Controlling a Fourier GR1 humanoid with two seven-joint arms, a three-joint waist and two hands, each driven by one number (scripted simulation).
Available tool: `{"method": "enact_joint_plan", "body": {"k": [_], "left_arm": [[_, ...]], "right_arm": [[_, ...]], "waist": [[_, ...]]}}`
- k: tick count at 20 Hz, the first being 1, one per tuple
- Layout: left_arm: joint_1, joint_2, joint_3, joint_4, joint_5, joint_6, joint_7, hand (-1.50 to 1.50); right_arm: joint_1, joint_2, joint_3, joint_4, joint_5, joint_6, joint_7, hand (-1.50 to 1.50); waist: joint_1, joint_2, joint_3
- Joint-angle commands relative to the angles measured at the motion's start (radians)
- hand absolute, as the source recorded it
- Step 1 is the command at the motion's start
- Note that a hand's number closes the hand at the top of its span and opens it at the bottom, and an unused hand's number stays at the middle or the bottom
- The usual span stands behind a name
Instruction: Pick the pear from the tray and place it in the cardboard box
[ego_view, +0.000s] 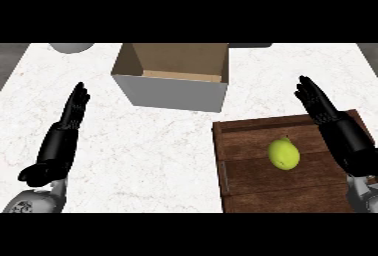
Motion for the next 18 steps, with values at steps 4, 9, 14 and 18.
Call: {"method": "enact_joint_plan", "body": {"k": [4, 9, 14, 18], "left_arm": [[0.031, 0.069, 0.046, 0.065, -0.006, -0.017, 0.117, 0.00], [0.084, 0.045, 0.026, 0.107, -0.009, -0.003, 0.153, 0.00], [0.055, 0.020, -0.001, 0.097, -0.048, 0.027, 0.238, 0.00], [0.016, 0.018, 0.007, 0.084, -0.054, 0.021, 0.309, 0.00]], "right_arm": [[-0.138, 0.082, -0.219, 0.224, -0.026, -0.249, 0.117, -1.50], [-0.040, -0.049, -0.255, 0.405, 0.196, -0.505, 0.358, 1.50], [-0.116, 0.109, -0.194, 0.345, 0.332, -0.797, 0.462, -1.50], [-0.101, -0.064, -0.067, 0.269, 0.412, -0.567, 0.713, -1.50]], "waist": [[0.040, -0.009, -0.004], [0.022, 0.005, -0.014], [0.012, -0.023, -0.007], [0.006, -0.026, -0.008]]}}
